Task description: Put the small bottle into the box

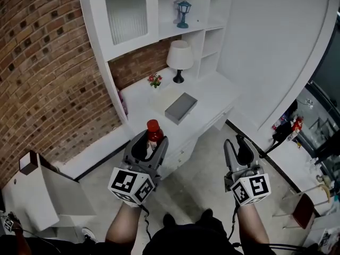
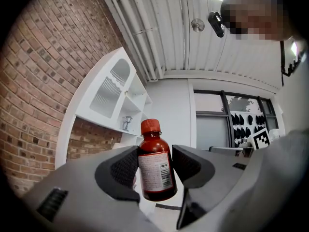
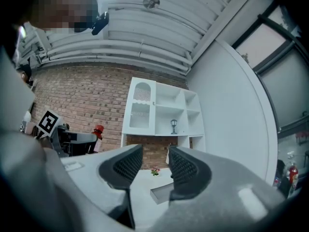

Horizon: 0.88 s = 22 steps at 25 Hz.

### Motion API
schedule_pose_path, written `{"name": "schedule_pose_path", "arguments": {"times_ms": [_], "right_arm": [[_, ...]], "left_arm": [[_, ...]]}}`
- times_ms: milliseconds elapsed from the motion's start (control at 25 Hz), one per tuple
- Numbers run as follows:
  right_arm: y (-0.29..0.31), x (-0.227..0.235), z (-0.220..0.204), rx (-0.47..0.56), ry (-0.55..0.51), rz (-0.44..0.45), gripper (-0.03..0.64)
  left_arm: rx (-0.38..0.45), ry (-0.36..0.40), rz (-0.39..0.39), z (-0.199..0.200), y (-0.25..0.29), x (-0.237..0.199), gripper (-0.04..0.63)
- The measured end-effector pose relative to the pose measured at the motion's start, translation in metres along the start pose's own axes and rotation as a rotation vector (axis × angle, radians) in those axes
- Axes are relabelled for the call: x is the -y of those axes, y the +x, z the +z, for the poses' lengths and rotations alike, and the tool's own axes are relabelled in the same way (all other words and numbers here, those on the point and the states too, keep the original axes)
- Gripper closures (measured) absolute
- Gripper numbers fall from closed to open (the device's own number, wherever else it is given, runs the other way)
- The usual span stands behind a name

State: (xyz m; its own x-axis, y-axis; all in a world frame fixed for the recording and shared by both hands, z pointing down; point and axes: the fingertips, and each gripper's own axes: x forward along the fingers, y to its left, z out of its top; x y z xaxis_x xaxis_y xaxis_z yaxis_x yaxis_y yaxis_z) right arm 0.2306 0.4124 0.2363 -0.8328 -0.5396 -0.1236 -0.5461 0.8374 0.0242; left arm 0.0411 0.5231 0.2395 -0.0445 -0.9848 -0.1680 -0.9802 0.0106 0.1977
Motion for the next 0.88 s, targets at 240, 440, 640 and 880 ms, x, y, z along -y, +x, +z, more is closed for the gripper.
{"name": "schedule_pose_path", "arguments": {"times_ms": [240, 440, 640, 880], "right_arm": [[0.018, -0.004, -0.011, -0.031, -0.011, -0.025, 0.454], [0.041, 0.013, -0.027, -0.041, 0.013, -0.018, 0.454], [0.072, 0.038, -0.035, -0.026, 0.040, 0.013, 0.454], [0.114, 0.090, -0.045, -0.017, 0.087, 0.048, 0.456]], "left_arm": [[-0.008, -0.031, -0.005, -0.011, 0.010, -0.033, 0.380], [-0.033, -0.045, 0.009, -0.024, 0.033, -0.047, 0.380], [-0.050, -0.021, 0.060, -0.033, 0.063, -0.062, 0.380], [-0.070, 0.005, 0.154, -0.041, 0.111, -0.081, 0.380]]}}
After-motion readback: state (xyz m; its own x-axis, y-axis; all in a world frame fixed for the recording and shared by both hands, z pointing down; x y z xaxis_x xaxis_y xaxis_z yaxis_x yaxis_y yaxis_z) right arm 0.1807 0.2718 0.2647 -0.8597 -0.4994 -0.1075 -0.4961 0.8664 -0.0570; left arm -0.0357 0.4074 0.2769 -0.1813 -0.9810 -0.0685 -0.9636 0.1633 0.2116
